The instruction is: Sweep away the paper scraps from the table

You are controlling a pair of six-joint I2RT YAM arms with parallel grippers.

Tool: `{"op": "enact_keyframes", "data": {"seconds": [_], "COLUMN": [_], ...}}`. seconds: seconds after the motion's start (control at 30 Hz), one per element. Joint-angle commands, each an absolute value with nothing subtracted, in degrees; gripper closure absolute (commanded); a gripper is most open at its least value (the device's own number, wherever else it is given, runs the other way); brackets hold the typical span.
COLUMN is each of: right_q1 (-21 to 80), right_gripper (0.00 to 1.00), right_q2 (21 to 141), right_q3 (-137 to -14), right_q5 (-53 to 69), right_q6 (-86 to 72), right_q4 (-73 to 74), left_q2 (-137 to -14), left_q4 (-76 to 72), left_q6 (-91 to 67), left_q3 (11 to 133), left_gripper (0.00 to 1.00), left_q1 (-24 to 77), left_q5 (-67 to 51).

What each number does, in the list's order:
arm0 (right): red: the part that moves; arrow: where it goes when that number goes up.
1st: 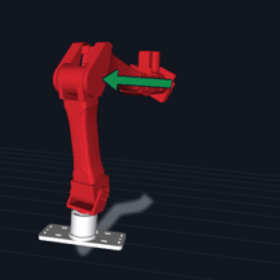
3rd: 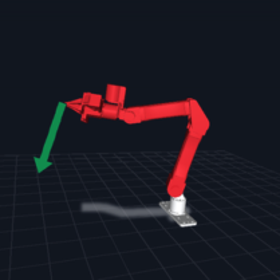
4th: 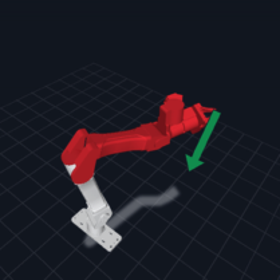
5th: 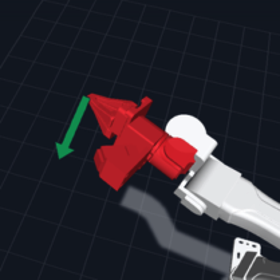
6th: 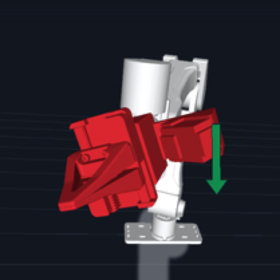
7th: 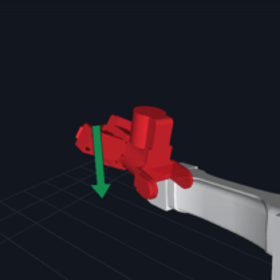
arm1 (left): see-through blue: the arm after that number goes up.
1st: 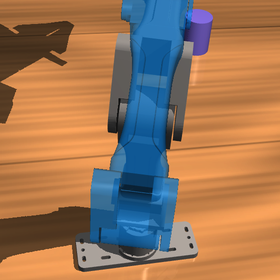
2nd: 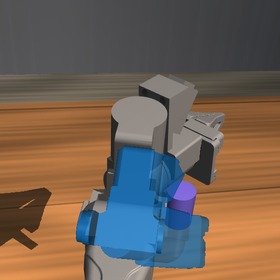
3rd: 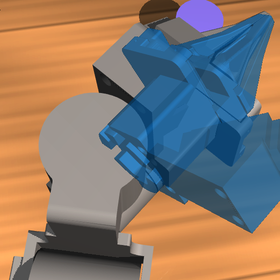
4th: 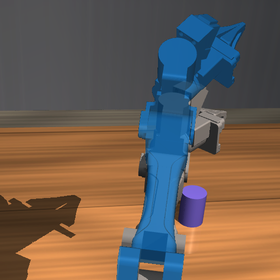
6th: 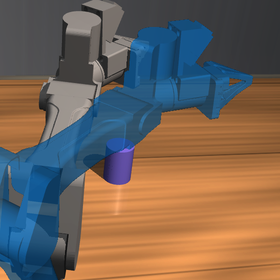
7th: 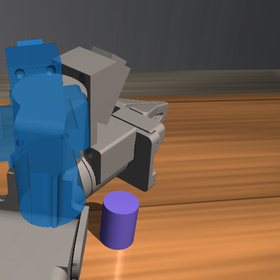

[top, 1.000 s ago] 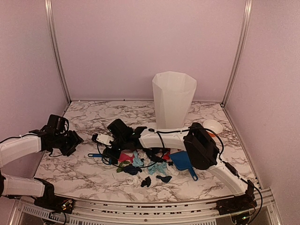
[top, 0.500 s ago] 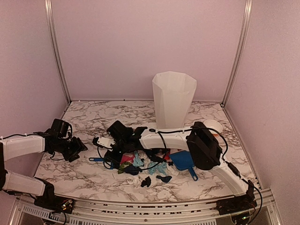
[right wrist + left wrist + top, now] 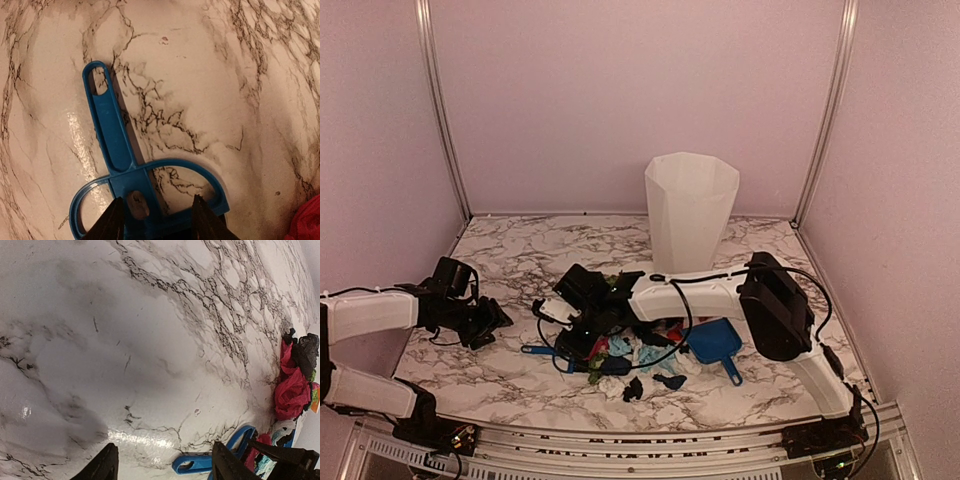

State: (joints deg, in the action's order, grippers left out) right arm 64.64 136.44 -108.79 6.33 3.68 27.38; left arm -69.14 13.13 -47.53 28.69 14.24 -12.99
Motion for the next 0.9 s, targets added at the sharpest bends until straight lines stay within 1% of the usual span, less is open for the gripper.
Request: {"op": "enact_keyframes", "data": {"seconds": [0.0,0.07,0.17,0.43,0.63,0.87], "right_q1": [67.5,68.4,69.3,69.9,70.3,71.6], "right_gripper": [0.56,0.57,0.61,0.66,0.73,0.83], "right_q2": [132.9,133.2,134.0,136.3,138.0,140.4], "right_q3": [-111.4,-111.6,-110.8,-111.5,-111.1,-113.0], "right_q5": [4.5,4.0,3.6,3.4,3.0,1.2], "right_q6": [1.9,1.2,0.0,-1.9,-3.1,-3.2], "right_q4": [30.6,31.8,32.4,33.2,34.2,35.6], "left_q2": [-66.7,-66.1,-65.1,-65.1,-65.1,-65.0], "left_q4": [12.4,12.5,12.5,12.6,12.7,12.5], "left_q6": [-47.6,-48.2,-48.7,-49.0,-49.7,-50.2], "left_q3": [27.3,27.0,26.7,26.9,26.7,26.2], "left_gripper": [0.36,0.36,0.36,0.36,0.36,0.36], "left_q1": [14.3,14.3,14.2,14.3,14.3,14.3], "left_q5": [-12.1,-12.0,-11.7,-11.7,-11.5,-11.6]}}
